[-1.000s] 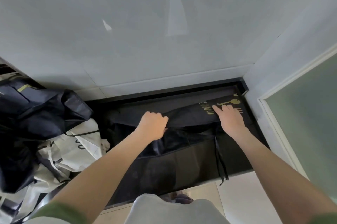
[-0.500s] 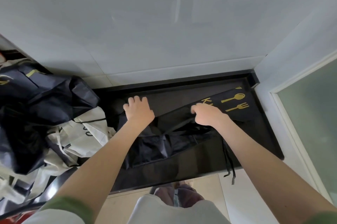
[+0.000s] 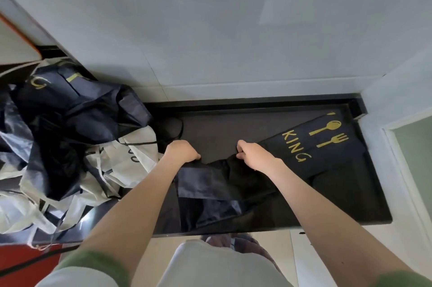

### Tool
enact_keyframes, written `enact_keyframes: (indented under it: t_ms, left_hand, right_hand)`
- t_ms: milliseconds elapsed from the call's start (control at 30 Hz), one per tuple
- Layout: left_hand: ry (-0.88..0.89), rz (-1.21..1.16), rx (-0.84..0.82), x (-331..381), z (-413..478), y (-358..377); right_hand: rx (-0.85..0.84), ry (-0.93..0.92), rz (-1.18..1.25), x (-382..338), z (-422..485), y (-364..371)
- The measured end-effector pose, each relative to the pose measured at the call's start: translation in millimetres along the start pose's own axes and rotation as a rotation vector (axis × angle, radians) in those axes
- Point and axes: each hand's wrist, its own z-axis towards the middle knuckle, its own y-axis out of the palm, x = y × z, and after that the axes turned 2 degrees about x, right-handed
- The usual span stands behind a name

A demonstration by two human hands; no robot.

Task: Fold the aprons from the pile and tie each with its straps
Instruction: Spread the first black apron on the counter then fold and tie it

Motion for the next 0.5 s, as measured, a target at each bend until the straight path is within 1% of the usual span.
enact_keyframes:
  t_ms: [67, 100, 133, 200, 267, 333, 367, 400, 433, 500]
  left_hand:
    - [0.021, -0.130, -0.071, 6.6, 1.1, -5.9]
    - [0.016, -0.213, -0.057, 9.7, 3.2, -8.7]
    - [0.003, -0.294, -0.006, 12.4, 4.7, -11.5]
    - [-0.005, -0.461, 0.172, 14.7, 11.5, -15.1]
    - [0.032, -0.626, 0.411, 13.9, 16.5, -17.2]
    - [0.059, -0.883, 0.559, 12.8, 17.7, -22.3]
    - [0.059, -0.992, 0.567, 12.1, 19.2, -24.3]
    - [0.048, -1.044, 0.532, 13.1, 20.5, -26.3]
    - [0.025, -0.991, 0.455, 15.2, 21.5, -27.9]
    - [0.024, -0.757, 0.292, 19.0, 22.4, -26.5]
  right_hand:
    - [0.055, 0.051, -0.002, 6.1, 0.2, -2.1]
    - [0.090, 0.088, 0.010, 9.9, 0.0, -4.6]
    - [0.127, 0.124, 0.030, 14.6, -0.6, -7.3]
    - [0.211, 0.180, 0.078, 25.4, -2.7, -15.2]
    - [0.299, 0.209, 0.130, 37.7, -4.6, -24.1]
    - [0.376, 0.244, 0.186, 47.8, -6.3, -34.3]
    - [0.397, 0.251, 0.213, 51.9, -6.9, -37.2]
    - [0.395, 0.245, 0.246, 54.9, -6.5, -38.8]
    - [0.374, 0.223, 0.278, 56.4, -5.5, -39.2]
    - [0.305, 0.154, 0.300, 55.0, -4.4, -35.4]
